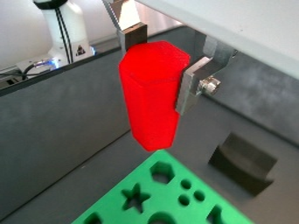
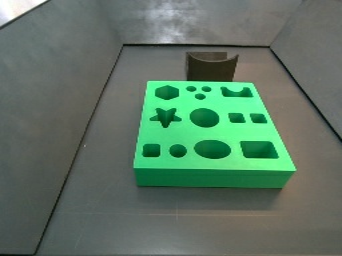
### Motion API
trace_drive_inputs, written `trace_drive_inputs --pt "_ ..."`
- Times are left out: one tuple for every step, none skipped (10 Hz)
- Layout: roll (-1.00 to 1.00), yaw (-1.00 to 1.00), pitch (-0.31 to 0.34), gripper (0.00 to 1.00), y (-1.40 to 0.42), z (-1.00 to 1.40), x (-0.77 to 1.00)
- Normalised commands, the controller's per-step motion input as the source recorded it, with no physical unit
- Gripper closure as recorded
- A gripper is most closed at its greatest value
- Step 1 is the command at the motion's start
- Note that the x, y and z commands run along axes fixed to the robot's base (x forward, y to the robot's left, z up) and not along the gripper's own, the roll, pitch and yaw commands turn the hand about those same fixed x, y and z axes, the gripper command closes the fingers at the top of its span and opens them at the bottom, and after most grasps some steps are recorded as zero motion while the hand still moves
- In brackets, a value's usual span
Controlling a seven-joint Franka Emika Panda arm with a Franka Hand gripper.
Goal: Pick up the hexagon object. Move up. Place the hexagon object on the fixture. Regrasp the hexagon object. Move to above the board. Insert the hexagon object.
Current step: Move to above the board, then insert the hexagon object.
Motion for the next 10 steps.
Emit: trace_drive_inputs --pt "-0.44 -0.07 -0.083 1.00 -0.02 0.00 -0.09" --pt "-0.29 -0.04 -0.061 1.00 0.00 0.00 -0.06" --pt "-0.22 -0.03 -0.051 1.00 0.00 0.00 -0.05" --pt "-0.01 0.00 0.000 1.00 0.00 -0.02 0.00" --pt "-0.05 -0.05 0.000 1.00 0.03 -0.11 0.09" --pt "-0.15 -0.14 0.007 1.00 0.14 -0.20 0.20" --pt "-0.27 -0.19 0.000 1.00 0.29 -0.27 0.17" --pt "-0.35 -0.23 0.000 1.00 0.34 -0.27 0.15" --pt "-0.36 -0.22 0.000 1.00 0.35 -0.28 0.14" --pt "-0.36 -0.25 0.000 1.00 0.33 -0.30 0.14"
